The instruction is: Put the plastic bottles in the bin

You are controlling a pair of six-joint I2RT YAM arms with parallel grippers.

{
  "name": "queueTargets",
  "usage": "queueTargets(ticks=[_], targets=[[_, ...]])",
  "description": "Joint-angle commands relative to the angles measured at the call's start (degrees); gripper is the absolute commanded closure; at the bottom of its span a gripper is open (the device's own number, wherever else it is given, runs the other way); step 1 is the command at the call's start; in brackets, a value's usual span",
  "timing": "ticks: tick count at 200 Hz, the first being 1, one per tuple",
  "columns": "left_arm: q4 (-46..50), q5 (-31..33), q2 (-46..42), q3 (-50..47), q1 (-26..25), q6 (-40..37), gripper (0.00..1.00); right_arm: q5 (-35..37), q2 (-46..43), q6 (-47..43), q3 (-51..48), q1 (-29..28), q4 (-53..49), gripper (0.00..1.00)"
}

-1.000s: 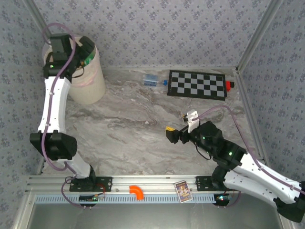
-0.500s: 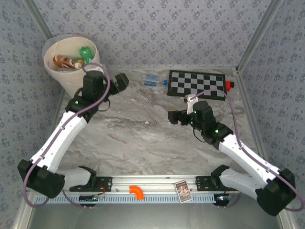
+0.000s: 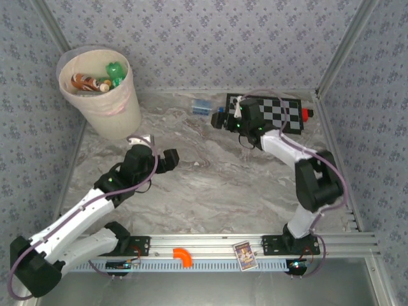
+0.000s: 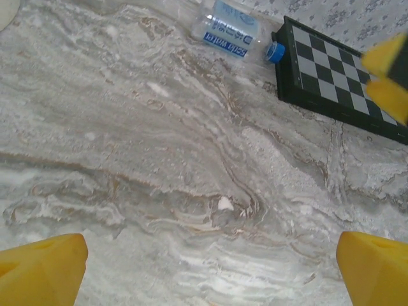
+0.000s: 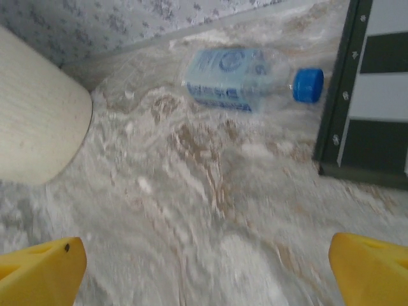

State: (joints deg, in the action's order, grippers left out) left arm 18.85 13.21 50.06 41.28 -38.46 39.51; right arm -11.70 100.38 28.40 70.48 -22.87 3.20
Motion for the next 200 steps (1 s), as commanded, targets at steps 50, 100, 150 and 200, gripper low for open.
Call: queueTargets(ticks=[50, 100, 150, 200], targets=[[2.1, 1.3, -12.0, -5.8, -0.9, 2.6, 0.0, -0.5, 21.5, 7.2, 21.9, 0.8, 5.6, 0.01], [3.6, -0.1, -16.5, -7.9, -1.0, 4.1, 0.0, 5.6, 32.0, 6.8, 35.6, 0.5, 2.9, 0.01], [5.2, 0.5, -17.7, -8.1, -1.0, 3.8, 0.0, 6.3, 44.3, 4.7, 57.3, 0.4, -8.3, 0.0], [4.8, 0.7, -17.8, -8.4, -1.0, 4.2, 0.0, 4.0, 52.0, 1.8, 70.2, -1.1, -17.8, 0.01]])
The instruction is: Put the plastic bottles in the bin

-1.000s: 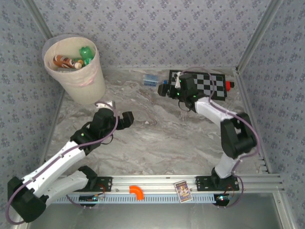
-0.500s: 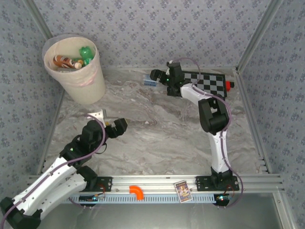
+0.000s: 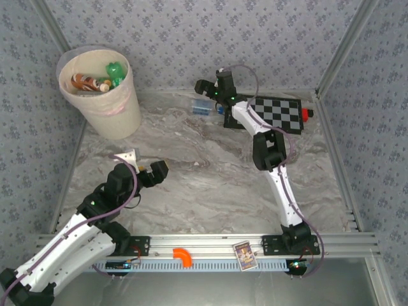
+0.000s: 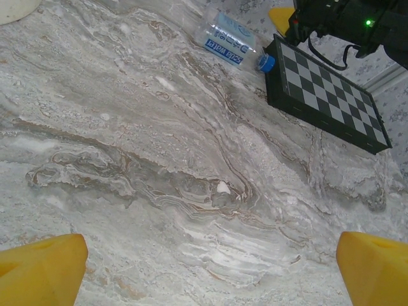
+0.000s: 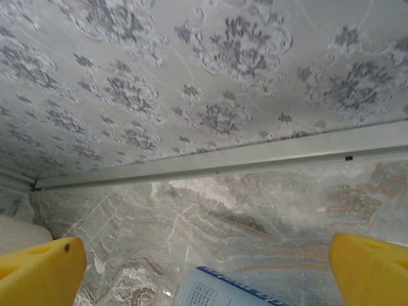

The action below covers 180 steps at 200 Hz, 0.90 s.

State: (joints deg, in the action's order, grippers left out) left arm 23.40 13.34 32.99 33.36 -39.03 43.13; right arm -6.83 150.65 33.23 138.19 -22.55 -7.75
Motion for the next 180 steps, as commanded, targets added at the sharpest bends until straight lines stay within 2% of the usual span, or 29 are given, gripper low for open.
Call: queueTargets(ticks=[1, 51, 107, 144, 180], targets=[[0.1, 0.6, -0.7, -0.5, -0.4, 0.6, 0.0, -0.8, 1.8, -3.1, 2.5, -1.5, -6.9, 0.01], [-0.8, 0.0, -0.8, -1.3, -0.4, 1.4, 0.0, -1.3, -0.8, -7.2, -1.3, -3.2, -9.9, 0.01], [0.0, -0.4, -3.4, -2.4, -0.4, 2.9, 0.0, 0.6, -8.3, -11.1, -11.8, -6.8, -9.9, 0.0], [1.3, -0.2, -5.6, -2.9, -0.3, 3.8, 0.0, 2.8, -12.4, -14.9, -19.3, -9.3, -7.2, 0.0], [2.4, -0.5, -7.4, -3.1, -0.4, 4.6, 0.0, 9.0, -10.1, -18.3, -17.6, -10.8, -10.8, 0.0]])
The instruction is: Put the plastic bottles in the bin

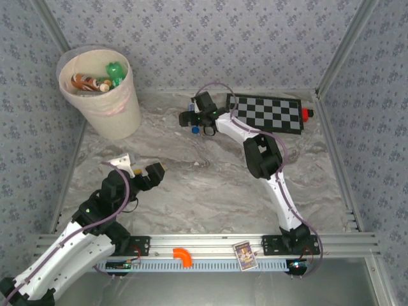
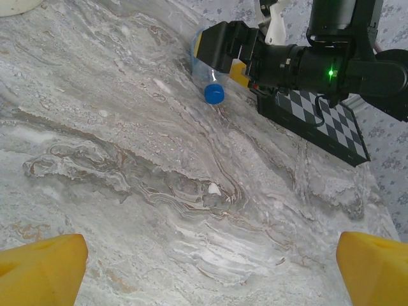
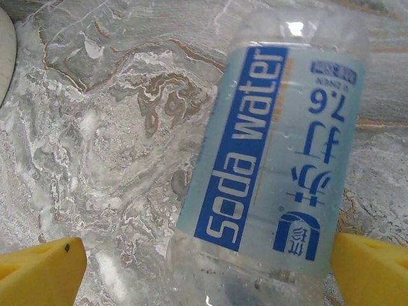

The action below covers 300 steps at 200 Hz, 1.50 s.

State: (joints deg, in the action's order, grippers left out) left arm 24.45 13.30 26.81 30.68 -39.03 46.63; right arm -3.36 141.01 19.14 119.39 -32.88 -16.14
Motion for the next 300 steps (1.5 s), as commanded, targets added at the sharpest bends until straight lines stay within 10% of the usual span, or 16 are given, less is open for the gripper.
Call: queueTargets(ticks=[1, 54, 210, 300], targets=[[1.4, -0.5, -1.3, -0.4, -0.4, 1.1, 0.0, 5.7, -0.4, -4.3, 1.3, -0.6, -2.6, 0.0], [2.4, 0.0, -2.9, -0.8, -0.4, 2.0, 0.0, 10.7, 1.7, -5.6, 3.4, -1.3, -8.0, 0.01], [1.7, 0.1, -2.7, -0.8, -0.4, 2.1, 0.0, 11.4, -6.3, -5.2, -12.4, -2.2, -0.6, 0.68], [-3.0, -1.6, -0.2, -1.5, -0.4, 5.4, 0.0, 10.4, -24.4, -5.4, -33.7, -5.7, 14.0, 0.73]])
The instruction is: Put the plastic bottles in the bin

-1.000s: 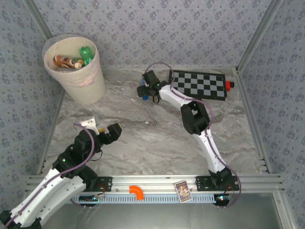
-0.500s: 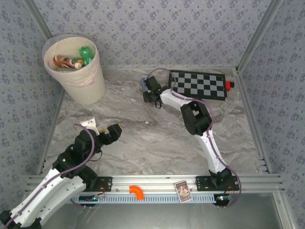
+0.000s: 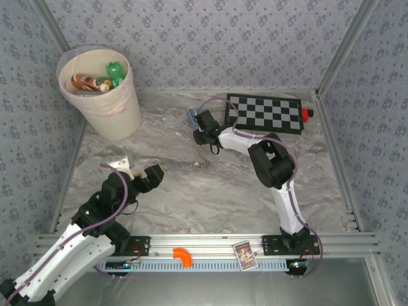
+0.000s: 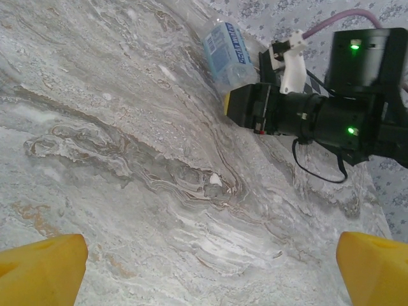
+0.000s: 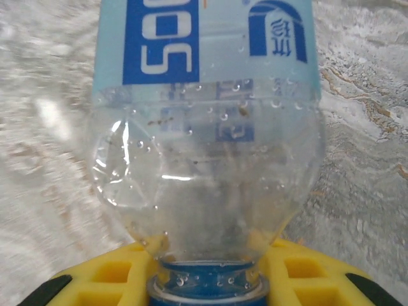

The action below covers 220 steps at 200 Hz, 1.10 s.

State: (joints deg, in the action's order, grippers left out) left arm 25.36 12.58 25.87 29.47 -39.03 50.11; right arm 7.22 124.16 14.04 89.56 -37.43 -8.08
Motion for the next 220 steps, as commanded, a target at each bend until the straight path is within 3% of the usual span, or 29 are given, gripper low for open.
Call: queueTargets(ticks=[1, 39, 106, 170, 220], targets=[[-4.1, -0.9, 0.9, -0.3, -0.4, 2.0, 0.0, -0.2, -7.8, -0.3, -4.2, -1.3, 6.1, 0.73], [-10.1, -1.9, 4.8, 0.0, -0.3, 3.6, 0.0, 1.1, -19.3, -0.3, -15.8, -4.0, 11.9, 0.73], [-19.4, -10.6, 18.7, 6.5, 1.7, 2.6, 0.01, 3.7, -39.7, -1.9, -33.2, -9.8, 14.7, 0.73], [-29.5, -24.2, 30.1, 12.5, 5.2, 3.1, 0.08, 4.3, -53.7, -4.8, -40.2, -14.5, 9.7, 0.73], [-37.0, -30.1, 30.8, 12.4, 5.1, 3.2, 0.08, 3.8, -57.1, -5.4, -41.3, -16.6, 7.9, 0.73]])
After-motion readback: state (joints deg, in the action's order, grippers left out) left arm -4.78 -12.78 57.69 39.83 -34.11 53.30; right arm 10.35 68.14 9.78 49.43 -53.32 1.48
